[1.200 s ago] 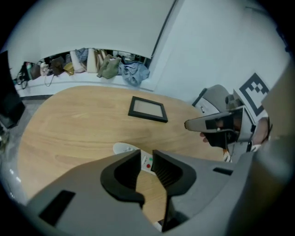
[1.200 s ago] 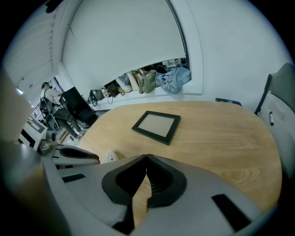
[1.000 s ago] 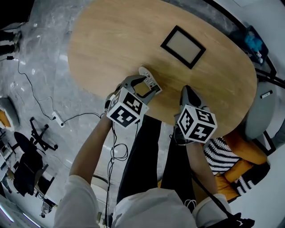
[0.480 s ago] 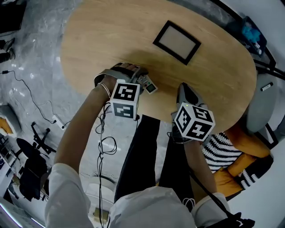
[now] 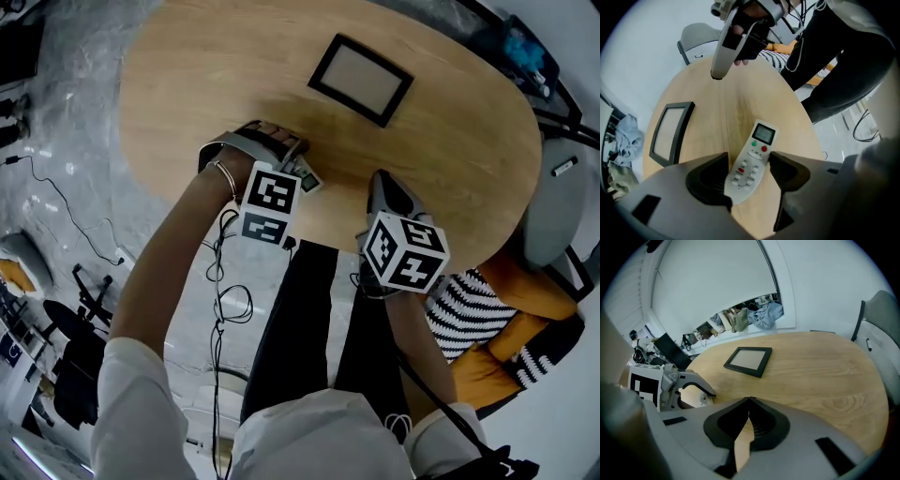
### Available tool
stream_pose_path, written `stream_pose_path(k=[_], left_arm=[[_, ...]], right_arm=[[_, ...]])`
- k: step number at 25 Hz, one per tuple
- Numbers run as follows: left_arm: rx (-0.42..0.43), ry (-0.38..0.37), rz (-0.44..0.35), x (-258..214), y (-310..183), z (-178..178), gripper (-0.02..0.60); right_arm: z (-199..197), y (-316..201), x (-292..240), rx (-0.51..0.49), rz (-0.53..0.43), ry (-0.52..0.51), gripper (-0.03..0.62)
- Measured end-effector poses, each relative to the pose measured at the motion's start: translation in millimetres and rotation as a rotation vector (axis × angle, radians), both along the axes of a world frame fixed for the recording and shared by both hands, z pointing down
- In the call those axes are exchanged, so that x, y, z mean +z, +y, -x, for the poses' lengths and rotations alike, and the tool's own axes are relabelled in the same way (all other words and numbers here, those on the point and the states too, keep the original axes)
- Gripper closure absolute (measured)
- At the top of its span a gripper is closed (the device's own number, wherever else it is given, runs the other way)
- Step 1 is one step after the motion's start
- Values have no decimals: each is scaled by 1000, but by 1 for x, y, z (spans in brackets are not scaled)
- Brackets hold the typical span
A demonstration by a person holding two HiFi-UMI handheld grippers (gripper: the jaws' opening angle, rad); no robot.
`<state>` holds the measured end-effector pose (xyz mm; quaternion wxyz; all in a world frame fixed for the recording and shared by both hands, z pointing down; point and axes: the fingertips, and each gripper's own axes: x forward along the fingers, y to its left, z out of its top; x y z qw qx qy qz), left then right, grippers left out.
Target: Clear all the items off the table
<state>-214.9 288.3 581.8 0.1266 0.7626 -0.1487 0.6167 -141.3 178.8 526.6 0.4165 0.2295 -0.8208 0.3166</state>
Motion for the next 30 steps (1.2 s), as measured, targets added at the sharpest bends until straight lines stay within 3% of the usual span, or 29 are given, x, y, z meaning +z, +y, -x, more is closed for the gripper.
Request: stream_pose_path(k=[5, 10, 12, 18, 21, 23, 25, 30], left_arm=[[-23, 10, 28, 1, 0, -2, 327], [-129, 31, 45, 1, 1, -1, 350], [-272, 64, 47, -1, -4, 3, 359], [-981, 194, -57, -24, -40, 5, 364], [-1246, 294, -82, -35, -55, -12, 365], [-1334, 323, -99, -38, -63, -22, 365], [-1370, 345, -110, -41, -71, -32, 365], [-1356, 362, -125, -50, -97, -53, 365]], right_arm=[[-6, -8, 0, 16, 2, -4, 570], [-11, -14, -1, 35, 1, -6, 569], [-11, -16, -2, 43, 0, -6, 569], [-25, -29, -3, 105, 0, -3, 569], [-35, -39, -4, 147, -1, -6, 570], [-41, -45, -5, 168, -4, -10, 569], [-47, -50, -5, 186, -5, -12, 569], [-74, -66, -6, 250, -6, -14, 569]])
